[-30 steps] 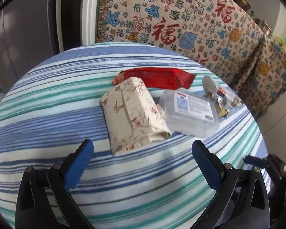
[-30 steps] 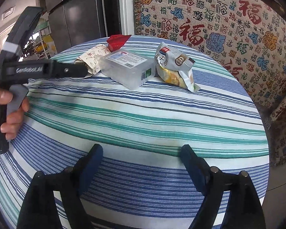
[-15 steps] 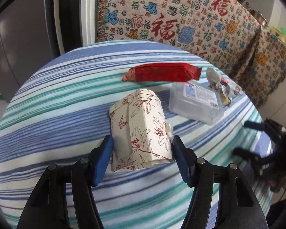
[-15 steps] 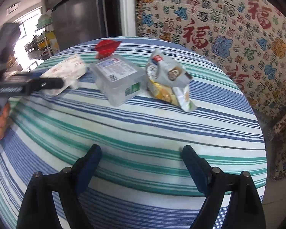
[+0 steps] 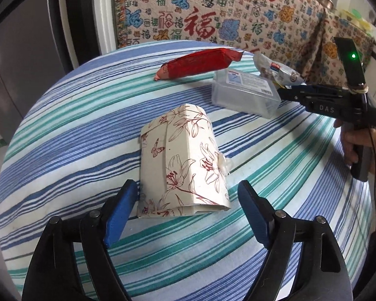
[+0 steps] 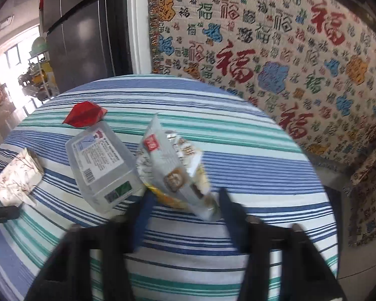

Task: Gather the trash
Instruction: 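Grasp the silver snack wrapper with right tool while left tool grasps floral paper packet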

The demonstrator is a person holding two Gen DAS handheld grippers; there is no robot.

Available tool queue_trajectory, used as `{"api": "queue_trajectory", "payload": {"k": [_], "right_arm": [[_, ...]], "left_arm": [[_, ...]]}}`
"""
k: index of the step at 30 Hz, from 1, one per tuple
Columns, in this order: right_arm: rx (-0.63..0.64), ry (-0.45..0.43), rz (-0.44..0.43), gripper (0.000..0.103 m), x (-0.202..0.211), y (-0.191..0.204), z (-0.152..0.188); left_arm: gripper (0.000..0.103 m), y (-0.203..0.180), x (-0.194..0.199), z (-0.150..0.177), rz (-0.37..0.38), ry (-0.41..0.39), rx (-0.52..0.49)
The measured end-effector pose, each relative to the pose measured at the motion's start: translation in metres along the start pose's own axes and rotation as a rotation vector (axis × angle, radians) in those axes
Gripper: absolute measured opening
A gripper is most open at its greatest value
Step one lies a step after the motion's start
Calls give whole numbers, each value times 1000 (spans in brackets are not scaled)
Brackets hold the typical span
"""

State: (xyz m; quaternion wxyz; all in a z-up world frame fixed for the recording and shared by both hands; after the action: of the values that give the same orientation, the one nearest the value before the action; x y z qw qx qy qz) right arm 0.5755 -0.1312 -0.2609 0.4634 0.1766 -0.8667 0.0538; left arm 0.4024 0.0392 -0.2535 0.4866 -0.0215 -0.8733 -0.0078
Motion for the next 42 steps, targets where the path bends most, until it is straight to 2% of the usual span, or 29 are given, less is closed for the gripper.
{"api": "queue_trajectory", "payload": {"k": [2,5,8,10,11,12,13,14,15,17,18,21,24,29,34,39,41,42], "right_arm": [[-40,-7,-26,26,4,-4,4],[-104,33,-89,25,18,-7,20],[-188,89,-256,25,44,-3,47],[-232,130,-332,25,58,2,71],[-222,133,-314,27,63,5,82],[-178,126,-241,31,67,9,90],[-124,109,-160,39,69,13,95],[-78,93,-83,66,69,17,99],[-46,88,-28,80,66,20,103],[18,106,18,80,58,28,111],[22,67,21,79,60,29,110],[28,89,9,79,58,30,106],[27,72,-6,82,56,31,100],[31,77,-9,86,51,34,94],[37,109,4,86,51,37,90],[111,46,35,86,70,49,84],[118,17,37,84,79,51,80],[128,-6,30,67,82,51,78]], "left_arm": [[88,0,0,1,-8,-6,-4],[90,-3,-1,3,-26,-6,-12],[94,-5,-2,5,-37,-10,-4],[98,-7,-4,6,-58,-14,-3],[99,-10,-6,6,-88,-4,-12],[102,-11,-7,6,-112,0,-20],[103,-11,-8,6,-118,3,-9],[103,-9,-8,6,-114,5,11],[103,-8,-9,5,-123,4,22],[103,-7,-10,3,-128,4,37],[103,-6,-10,2,-131,4,41],[103,-6,-11,2,-131,5,42],[103,-6,-10,2,-131,5,43],[103,-6,-10,2,-132,6,43],[103,-6,-10,2,-131,6,44],[102,-7,-8,2,-120,11,36],[102,-7,-2,-1,-79,-5,48],[102,-7,3,-3,-48,-27,54]]}}
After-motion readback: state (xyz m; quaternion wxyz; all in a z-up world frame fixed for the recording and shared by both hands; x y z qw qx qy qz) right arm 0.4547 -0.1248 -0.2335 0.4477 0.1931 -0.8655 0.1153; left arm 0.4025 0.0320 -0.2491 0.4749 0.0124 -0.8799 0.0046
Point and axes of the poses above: each gripper's, at about its wrist camera, not at the fingertips, and x roughly against the way its jaws point, y to its left, z to its underside, the point moved 4 cm from there along -x, roughly the way its jaws point, and after that the axes turned 7 degrees about y, right-handed, at the moved point
